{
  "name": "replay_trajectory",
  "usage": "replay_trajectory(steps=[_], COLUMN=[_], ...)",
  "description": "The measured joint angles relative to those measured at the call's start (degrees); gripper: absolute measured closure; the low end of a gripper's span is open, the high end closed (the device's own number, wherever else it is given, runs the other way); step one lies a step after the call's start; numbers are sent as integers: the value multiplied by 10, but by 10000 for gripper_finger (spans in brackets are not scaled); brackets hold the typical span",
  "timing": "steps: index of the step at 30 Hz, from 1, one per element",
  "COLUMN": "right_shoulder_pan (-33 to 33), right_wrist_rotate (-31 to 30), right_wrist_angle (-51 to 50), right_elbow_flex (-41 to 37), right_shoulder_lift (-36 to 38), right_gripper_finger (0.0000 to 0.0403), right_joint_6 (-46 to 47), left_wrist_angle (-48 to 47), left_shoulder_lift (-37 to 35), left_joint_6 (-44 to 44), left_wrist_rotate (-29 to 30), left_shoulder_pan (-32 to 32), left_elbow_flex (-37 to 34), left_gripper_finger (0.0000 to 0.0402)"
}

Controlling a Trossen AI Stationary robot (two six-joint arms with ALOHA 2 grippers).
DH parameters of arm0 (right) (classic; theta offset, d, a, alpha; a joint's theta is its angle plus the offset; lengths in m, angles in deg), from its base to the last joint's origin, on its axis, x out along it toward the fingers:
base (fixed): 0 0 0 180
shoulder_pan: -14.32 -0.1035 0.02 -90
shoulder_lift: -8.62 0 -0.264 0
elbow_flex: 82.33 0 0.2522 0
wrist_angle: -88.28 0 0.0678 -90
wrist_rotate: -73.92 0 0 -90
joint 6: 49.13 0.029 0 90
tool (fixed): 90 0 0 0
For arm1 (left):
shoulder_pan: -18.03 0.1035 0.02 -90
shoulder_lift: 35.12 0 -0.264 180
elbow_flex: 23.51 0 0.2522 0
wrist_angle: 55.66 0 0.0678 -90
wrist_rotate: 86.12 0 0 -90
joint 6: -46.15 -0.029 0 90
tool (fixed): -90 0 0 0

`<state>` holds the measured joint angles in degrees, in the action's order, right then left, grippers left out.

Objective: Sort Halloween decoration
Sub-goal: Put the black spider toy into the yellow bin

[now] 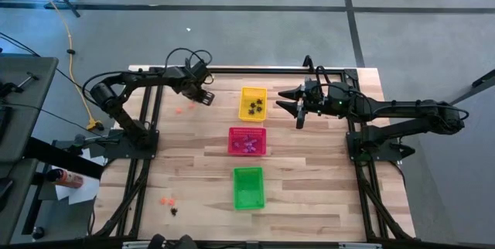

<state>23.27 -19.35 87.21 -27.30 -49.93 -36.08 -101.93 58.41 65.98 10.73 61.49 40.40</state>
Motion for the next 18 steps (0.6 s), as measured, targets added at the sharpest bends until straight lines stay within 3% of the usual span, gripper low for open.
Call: replay_trajectory(steps=[11, 18], right_shoulder_pan=[0, 0], right_wrist_rotate=[0, 0], right_wrist_angle=[0, 0], right_elbow_flex=[0, 0], right_shoulder_lift=[0, 0], right_gripper_finger=[234, 234], right_joint_6=[0, 25], left_wrist_angle=[-18, -4], left_shoulder_lift=[0, 0], left_joint_6=[-10, -5], left_wrist_rotate=[25, 7], left_shoulder_pan=[8, 27], left_elbow_flex=[0, 0], left_gripper_finger=[273, 273])
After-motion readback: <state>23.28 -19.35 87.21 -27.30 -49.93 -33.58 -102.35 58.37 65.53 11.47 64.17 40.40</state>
